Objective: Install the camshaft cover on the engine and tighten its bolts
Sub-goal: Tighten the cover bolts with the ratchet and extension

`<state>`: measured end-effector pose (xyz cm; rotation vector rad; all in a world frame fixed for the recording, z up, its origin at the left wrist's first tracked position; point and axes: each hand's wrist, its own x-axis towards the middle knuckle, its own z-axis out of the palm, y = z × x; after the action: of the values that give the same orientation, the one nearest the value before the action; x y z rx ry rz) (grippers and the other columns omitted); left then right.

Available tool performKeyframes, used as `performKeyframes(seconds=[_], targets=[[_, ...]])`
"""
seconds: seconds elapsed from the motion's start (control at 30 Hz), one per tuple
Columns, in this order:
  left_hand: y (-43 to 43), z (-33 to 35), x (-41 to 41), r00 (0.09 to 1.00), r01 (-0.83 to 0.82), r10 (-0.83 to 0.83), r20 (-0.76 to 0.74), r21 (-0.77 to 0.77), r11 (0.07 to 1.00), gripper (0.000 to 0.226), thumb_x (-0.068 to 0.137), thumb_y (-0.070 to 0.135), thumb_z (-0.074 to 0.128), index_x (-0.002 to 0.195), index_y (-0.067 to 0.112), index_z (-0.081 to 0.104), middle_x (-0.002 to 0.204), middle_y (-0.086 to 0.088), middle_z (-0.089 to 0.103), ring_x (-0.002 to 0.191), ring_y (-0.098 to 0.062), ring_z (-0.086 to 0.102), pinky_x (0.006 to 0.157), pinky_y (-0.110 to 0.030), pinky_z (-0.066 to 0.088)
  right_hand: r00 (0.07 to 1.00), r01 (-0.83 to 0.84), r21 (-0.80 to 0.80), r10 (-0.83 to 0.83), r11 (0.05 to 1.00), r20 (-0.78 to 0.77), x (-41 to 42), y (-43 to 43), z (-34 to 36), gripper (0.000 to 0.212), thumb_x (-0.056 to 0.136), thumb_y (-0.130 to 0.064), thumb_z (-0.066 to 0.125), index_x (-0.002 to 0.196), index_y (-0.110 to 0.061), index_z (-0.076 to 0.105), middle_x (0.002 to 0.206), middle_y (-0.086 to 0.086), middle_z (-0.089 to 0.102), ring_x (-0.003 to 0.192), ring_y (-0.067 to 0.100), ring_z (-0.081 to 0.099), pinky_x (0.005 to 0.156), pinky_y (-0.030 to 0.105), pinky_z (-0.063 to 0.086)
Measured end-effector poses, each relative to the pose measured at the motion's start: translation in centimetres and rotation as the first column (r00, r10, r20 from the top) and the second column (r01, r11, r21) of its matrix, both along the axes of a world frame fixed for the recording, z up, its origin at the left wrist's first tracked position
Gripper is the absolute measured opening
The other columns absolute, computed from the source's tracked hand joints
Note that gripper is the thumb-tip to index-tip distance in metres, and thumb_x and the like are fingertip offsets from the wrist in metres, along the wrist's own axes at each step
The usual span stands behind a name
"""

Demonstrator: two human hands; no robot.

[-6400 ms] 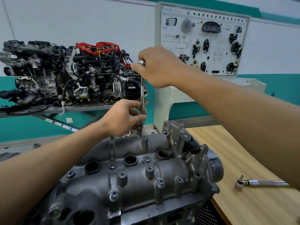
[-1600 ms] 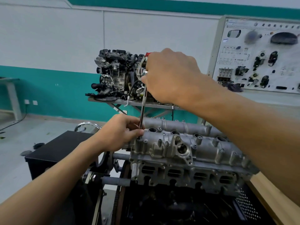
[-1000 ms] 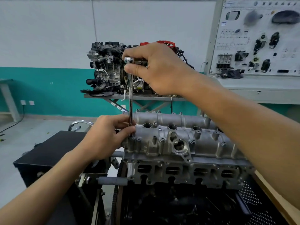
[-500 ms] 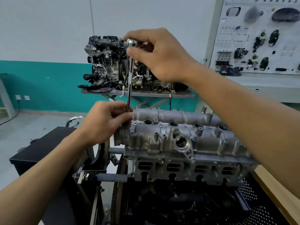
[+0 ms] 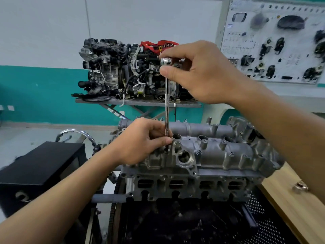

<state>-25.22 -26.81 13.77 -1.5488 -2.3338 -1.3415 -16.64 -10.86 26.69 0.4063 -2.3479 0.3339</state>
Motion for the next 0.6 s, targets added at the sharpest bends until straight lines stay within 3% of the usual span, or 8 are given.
performKeyframes(seconds=[0.1, 0.2, 0.33, 0.43, 0.5, 0.53, 0.6], targets=[[0.1, 0.0, -0.1, 0.999, 0.003, -0.004, -0.034, -0.014, 1.000, 0.007, 0.092, 0.017, 0.071, 0.091, 0.023, 0.072, 0.082, 0.012, 0.078, 0.077, -0.001, 0.072, 0.068, -0.010, 0.050, 1.000, 0.001, -0.044, -0.002, 0.999, -0.010, 0.0, 0.7, -0.3, 0.029, 0.096, -0.032, 0.064, 0.121, -0.018, 0.070, 0.071, -0.033, 0.052, 0.064, -0.022, 0.051, 0.064, -0.002, 0.030], [0.1, 0.0, -0.1, 0.999, 0.001, -0.002, -0.039, -0.018, 1.000, 0.005, 0.091, 0.016, 0.072, 0.093, 0.020, 0.073, 0.084, 0.013, 0.078, 0.079, 0.001, 0.073, 0.070, -0.011, 0.052, 1.000, -0.012, -0.047, 0.011, 0.999, -0.019, 0.1, 0.7, -0.5, 0.030, 0.096, -0.031, 0.064, 0.122, -0.018, 0.070, 0.075, -0.035, 0.052, 0.065, -0.023, 0.051, 0.065, -0.002, 0.033], [0.0, -0.3, -0.1, 0.999, 0.020, -0.020, -0.027, -0.001, 1.000, 0.005, 0.092, 0.015, 0.071, 0.093, 0.019, 0.073, 0.082, 0.016, 0.077, 0.074, 0.005, 0.070, 0.066, -0.008, 0.049, 0.999, -0.008, 0.073, 0.004, 0.997, 0.052, 0.6, 0.9, 0.4, 0.032, 0.101, -0.036, 0.053, 0.118, -0.015, 0.069, 0.080, -0.011, 0.069, 0.072, -0.001, 0.060, 0.069, 0.012, 0.045], [0.1, -0.4, -0.3, 0.999, 0.021, -0.022, -0.045, -0.027, 0.999, 0.007, 0.093, 0.016, 0.069, 0.093, 0.022, 0.073, 0.082, 0.012, 0.077, 0.075, -0.003, 0.072, 0.067, -0.019, 0.056, 0.977, -0.172, 0.023, 0.168, 0.985, 0.132, 0.7, 1.6, 1.0, 0.028, 0.099, -0.030, 0.058, 0.124, -0.021, 0.068, 0.076, -0.025, 0.066, 0.073, -0.008, 0.060, 0.074, 0.008, 0.044], [0.2, -0.4, -0.4, 0.999, 0.009, -0.012, -0.052, -0.045, 0.999, 0.007, 0.094, 0.018, 0.068, 0.092, 0.024, 0.071, 0.080, 0.003, 0.077, 0.075, -0.019, 0.072, 0.072, -0.036, 0.059, 0.933, -0.285, -0.142, 0.308, 0.948, 0.185, 0.3, 2.0, 0.6, 0.028, 0.096, -0.017, 0.063, 0.124, -0.017, 0.063, 0.089, -0.010, 0.068, 0.080, 0.012, 0.065, 0.081, 0.024, 0.051], [0.3, -0.4, -0.4, 0.998, 0.004, -0.007, -0.059, -0.048, 0.999, 0.006, 0.094, 0.018, 0.067, 0.092, 0.024, 0.070, 0.079, -0.001, 0.077, 0.073, -0.024, 0.070, 0.071, -0.038, 0.057, 0.913, -0.310, -0.216, 0.354, 0.926, 0.205, 0.0, 2.1, 0.4, 0.033, 0.095, -0.010, 0.063, 0.127, -0.016, 0.060, 0.101, 0.003, 0.069, 0.092, 0.024, 0.068, 0.090, 0.034, 0.054], [0.4, -0.3, -0.4, 0.997, -0.011, 0.006, -0.081, -0.059, 0.998, 0.005, 0.095, 0.020, 0.067, 0.092, 0.023, 0.070, 0.076, -0.002, 0.075, 0.063, -0.021, 0.065, 0.064, -0.034, 0.054, 0.886, -0.332, -0.305, 0.406, 0.892, 0.222, -0.7, 2.3, 0.3, 0.040, 0.094, -0.003, 0.062, 0.132, -0.014, 0.055, 0.126, 0.014, 0.064, 0.115, 0.027, 0.064, 0.105, 0.039, 0.049]])
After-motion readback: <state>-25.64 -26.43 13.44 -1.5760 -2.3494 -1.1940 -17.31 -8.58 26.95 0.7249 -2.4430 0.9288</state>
